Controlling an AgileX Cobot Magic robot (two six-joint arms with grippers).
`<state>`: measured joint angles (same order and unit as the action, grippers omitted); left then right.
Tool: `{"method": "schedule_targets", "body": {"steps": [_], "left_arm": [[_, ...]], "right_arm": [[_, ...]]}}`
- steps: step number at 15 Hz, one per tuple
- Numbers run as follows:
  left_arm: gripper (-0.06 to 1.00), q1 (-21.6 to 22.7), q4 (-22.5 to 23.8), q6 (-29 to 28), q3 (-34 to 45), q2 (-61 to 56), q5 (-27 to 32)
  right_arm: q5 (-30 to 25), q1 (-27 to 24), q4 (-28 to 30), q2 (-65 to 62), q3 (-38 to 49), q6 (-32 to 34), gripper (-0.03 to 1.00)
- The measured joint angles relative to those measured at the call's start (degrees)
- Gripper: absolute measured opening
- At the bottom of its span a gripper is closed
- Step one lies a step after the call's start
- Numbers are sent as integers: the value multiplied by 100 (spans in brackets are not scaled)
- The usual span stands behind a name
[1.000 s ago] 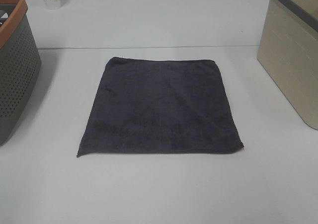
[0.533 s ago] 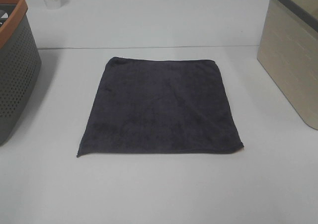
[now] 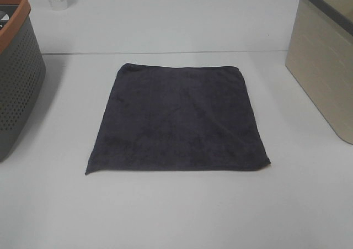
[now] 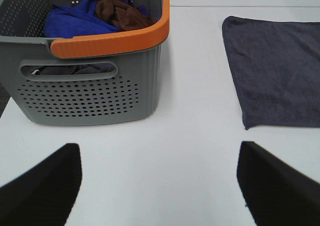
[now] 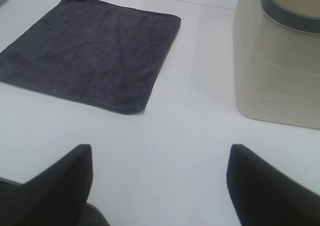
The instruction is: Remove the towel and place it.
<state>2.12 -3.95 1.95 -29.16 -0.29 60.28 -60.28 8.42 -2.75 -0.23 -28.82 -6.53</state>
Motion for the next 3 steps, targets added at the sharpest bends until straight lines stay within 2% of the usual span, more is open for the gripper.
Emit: {"method": "schedule_targets", "body": {"steps": [3], "left_arm": [[79,0,0,0,0,0,0]], "right_arm": [[0,0,0,0,0,0,74]]}}
